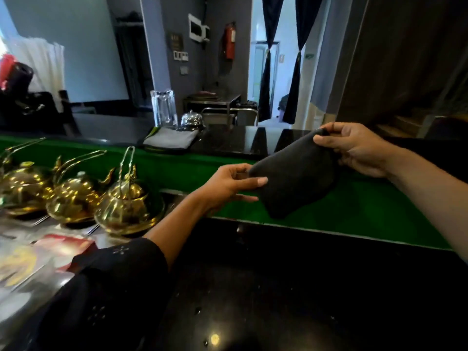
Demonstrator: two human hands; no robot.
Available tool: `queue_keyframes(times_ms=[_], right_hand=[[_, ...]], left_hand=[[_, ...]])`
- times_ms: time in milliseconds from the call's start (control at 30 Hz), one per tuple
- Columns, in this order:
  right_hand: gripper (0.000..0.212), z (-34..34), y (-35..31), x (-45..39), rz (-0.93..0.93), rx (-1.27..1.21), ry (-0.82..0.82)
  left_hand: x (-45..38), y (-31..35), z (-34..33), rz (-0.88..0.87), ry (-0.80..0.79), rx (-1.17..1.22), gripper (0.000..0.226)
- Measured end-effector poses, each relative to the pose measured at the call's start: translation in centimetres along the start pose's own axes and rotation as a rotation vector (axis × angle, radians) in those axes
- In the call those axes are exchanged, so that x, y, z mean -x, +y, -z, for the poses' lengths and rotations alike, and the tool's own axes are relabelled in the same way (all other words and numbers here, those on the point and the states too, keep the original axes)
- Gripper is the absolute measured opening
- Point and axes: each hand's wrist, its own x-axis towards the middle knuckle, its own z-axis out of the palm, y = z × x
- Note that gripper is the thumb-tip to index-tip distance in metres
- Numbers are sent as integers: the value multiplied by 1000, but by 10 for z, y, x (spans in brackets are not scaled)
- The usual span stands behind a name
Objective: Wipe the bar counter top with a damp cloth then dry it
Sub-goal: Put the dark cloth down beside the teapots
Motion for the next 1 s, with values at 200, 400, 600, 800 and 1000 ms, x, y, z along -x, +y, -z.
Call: queue_keyframes(times_ms=[200,400,600,800,1000], right_hand=[[13,-81,58,-16,-24,-128,-5],[11,-168,112,-30,-103,-266,-2],[7,-229,162,-22,-201,-335,-65],[14,-267,212,-7,-406,-451,-85],[20,-296,238,-6,-513,-569,1]], left_hand=[[60,-21,52,17,251,89,37],[110,-32,103,61,466,-9,22],[150,-58,120,147,616,-329,18],[159,-90,141,267,696,-644,21],[148,-113,155,295,733,-858,22]])
